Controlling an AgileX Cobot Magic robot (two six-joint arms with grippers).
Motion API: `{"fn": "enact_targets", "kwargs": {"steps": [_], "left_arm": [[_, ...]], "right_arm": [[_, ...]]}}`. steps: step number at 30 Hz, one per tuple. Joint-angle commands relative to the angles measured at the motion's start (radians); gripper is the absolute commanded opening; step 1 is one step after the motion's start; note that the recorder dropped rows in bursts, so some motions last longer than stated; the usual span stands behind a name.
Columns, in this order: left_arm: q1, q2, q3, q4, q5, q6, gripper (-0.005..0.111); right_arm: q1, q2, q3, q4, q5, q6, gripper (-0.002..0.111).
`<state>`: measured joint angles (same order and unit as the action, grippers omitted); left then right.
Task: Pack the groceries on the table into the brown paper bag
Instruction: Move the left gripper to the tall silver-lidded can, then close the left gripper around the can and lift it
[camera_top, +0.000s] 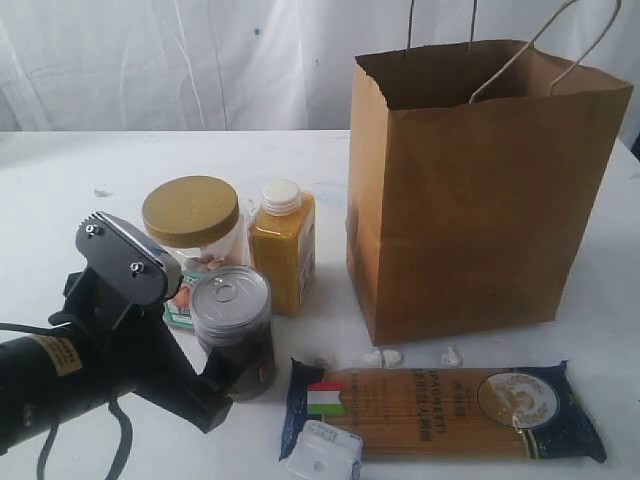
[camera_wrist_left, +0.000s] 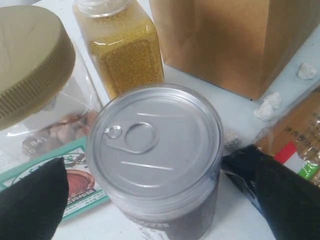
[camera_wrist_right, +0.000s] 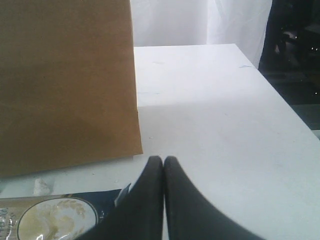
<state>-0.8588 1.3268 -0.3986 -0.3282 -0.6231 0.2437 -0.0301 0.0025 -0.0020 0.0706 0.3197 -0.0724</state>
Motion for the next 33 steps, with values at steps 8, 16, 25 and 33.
{"fn": "enact_targets", "kwargs": {"steps": [8,16,25,33], "left_arm": [[-0.003,0.079,-0.004,-0.012,-0.169,0.029,0.105],[-0.003,0.162,-0.005,0.004,-0.223,-0.101,0.105],[-0.003,0.251,-0.118,0.099,-0.148,-0.115,0.105],[-0.003,0.327,-0.184,0.099,-0.086,-0.113,0.105]], "right_arm": [[0.003,-0.003,0.002,0.000,-0.006,-0.001,0.000],[0.003,-0.003,0.002,0.000,-0.006,-0.001,0.000],[0.003,-0.003,0.002,0.000,-0.006,-0.001,0.000],[0.003,-0.003,0.002,0.000,-0.006,-0.001,0.000]]}}
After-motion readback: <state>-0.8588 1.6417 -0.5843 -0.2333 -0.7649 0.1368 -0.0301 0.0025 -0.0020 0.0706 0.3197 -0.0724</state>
